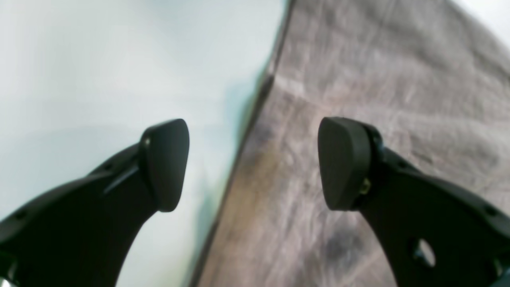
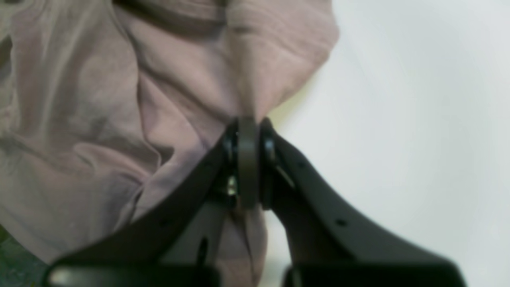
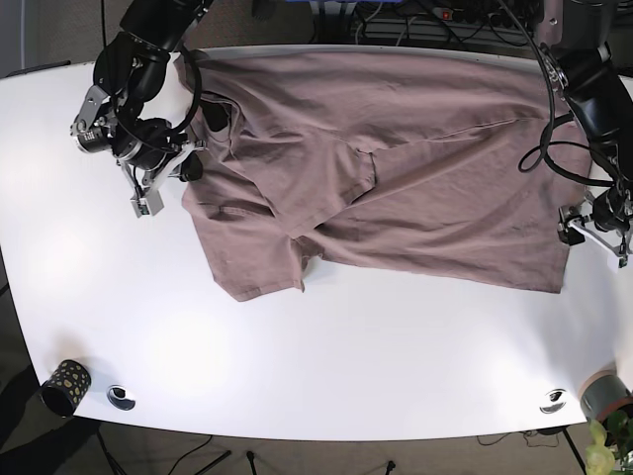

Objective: Fold the T-shirt properly
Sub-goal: 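Grasp the shirt edges again with both grippers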

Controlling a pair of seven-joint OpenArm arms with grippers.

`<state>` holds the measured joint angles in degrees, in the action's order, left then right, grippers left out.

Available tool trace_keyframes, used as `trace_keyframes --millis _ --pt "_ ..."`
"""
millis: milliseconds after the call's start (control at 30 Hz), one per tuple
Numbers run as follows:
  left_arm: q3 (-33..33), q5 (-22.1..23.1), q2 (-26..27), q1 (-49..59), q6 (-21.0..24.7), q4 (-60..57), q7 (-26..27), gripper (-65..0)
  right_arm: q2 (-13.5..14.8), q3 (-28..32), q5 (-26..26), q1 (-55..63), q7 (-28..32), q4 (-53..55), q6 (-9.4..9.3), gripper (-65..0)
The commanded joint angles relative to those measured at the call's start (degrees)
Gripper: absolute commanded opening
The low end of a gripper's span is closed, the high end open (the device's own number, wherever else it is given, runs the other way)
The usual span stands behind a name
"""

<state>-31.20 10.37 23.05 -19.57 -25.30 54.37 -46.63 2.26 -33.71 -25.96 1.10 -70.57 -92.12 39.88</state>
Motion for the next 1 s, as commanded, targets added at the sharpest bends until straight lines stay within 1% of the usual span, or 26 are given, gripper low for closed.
trace_keyframes --millis 0,100,167,233,433,467,500,533,600,633,667,767,800,833,967 --pt "0.6 0.7 1.4 -1.7 -0.2 -1.4 2.4 -17.2 0.5 -0.1 -1.3 -0.7 1.1 -1.2 0.12 -65.0" --pt "2.8 0.7 1.4 -1.8 -1.6 -3.4 2.9 -17.2 0.5 -0.1 -1.3 -0.7 1.1 -1.1 0.12 -65.0" --pt "4.3 0.7 1.4 -1.8 -4.5 -4.2 2.9 -17.2 0.5 -0.1 -1.4 -0.7 1.1 -1.1 0.12 -65.0" --pt "4.7 0.7 1.2 -1.8 -6.3 -4.2 2.9 -17.4 0.5 -0.1 -1.4 -0.7 1.1 -1.1 0.12 -65.0" --pt "4.7 0.7 1.0 -1.6 -8.6 -4.3 1.8 -18.2 0.5 -0.1 -1.6 -0.7 1.1 -1.3 0.12 -65.0" --pt "4.7 0.7 1.0 -1.7 -9.3 -4.7 1.1 -19.3 0.5 -0.1 -1.6 -0.7 1.1 -1.3 0.12 -65.0" --pt "4.7 0.7 1.0 -1.7 -10.0 -5.1 0.7 -21.0 0.5 -0.1 -1.6 -0.7 1.1 -1.3 0.12 -65.0" --pt "4.7 0.7 1.0 -1.7 -11.3 -5.4 0.5 -25.0 0.5 -0.1 -1.6 -0.7 1.1 -1.3 0.12 -65.0" --pt "4.7 0.7 1.0 -1.7 -14.0 -5.9 0.6 -36.5 0.5 -0.1 -1.6 -0.7 1.1 -1.4 0.12 -65.0" --pt "4.7 0.7 1.0 -1.7 -14.7 -5.9 0.7 -40.8 0.5 -0.1 -1.6 -0.7 1.1 -1.4 0.12 -65.0" --pt "4.7 0.7 1.0 -1.6 -14.7 -5.9 0.7 -48.3 0.5 -0.1 -1.6 -0.7 1.1 -1.4 0.12 -65.0" --pt "4.7 0.6 1.0 -1.5 -14.7 -5.9 0.7 -61.8 0.5 -0.1 -1.5 -0.8 1.1 -1.4 0.12 -65.0" --pt "4.7 0.6 1.0 -1.5 -14.7 -5.8 0.7 -63.7 0.5 -0.1 -1.5 -0.8 1.1 -1.4 0.12 -65.0" --pt "4.7 0.6 1.0 -1.5 -14.7 -5.6 0.7 -64.3 0.5 -0.1 -1.6 -0.8 1.1 -1.4 0.12 -65.0" --pt "4.3 0.7 1.0 -1.4 -14.7 -5.2 0.8 -64.6 0.5 -0.1 -1.6 -0.8 1.1 -1.5 0.12 -65.0"
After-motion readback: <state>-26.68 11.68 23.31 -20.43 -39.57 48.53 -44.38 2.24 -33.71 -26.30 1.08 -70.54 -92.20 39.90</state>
